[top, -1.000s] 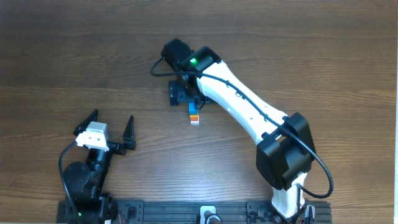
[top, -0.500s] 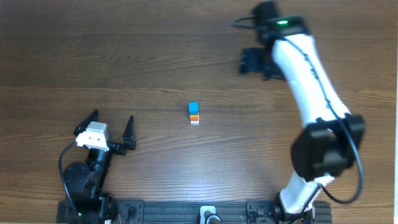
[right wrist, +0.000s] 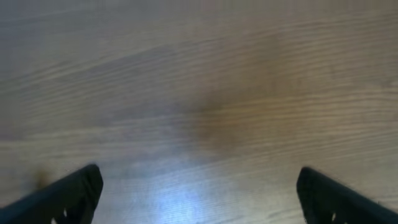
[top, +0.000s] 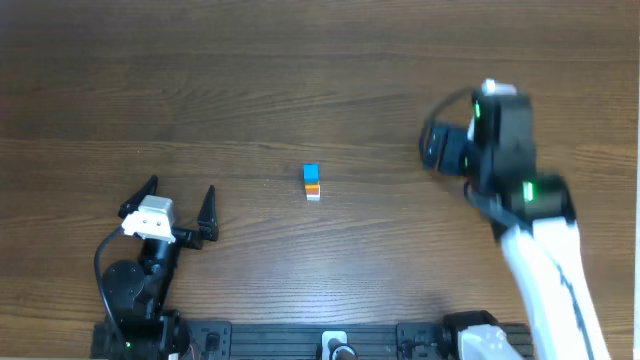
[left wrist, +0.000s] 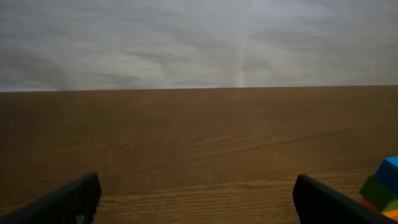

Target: Stack Cubes

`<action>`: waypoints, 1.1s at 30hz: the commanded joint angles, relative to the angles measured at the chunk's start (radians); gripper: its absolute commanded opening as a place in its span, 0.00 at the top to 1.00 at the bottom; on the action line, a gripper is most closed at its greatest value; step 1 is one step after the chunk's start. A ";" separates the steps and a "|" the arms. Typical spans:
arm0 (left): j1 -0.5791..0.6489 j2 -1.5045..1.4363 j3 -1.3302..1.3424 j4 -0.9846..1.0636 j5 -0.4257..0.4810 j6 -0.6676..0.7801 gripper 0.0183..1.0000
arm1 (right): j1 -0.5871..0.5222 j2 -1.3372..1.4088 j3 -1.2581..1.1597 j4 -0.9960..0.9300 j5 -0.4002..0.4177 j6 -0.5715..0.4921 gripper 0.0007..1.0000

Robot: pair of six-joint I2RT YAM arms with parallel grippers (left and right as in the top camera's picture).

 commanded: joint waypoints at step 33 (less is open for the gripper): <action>0.004 -0.006 -0.007 0.002 -0.009 0.015 0.00 | -0.066 -0.974 -0.982 0.667 -0.185 -0.213 0.01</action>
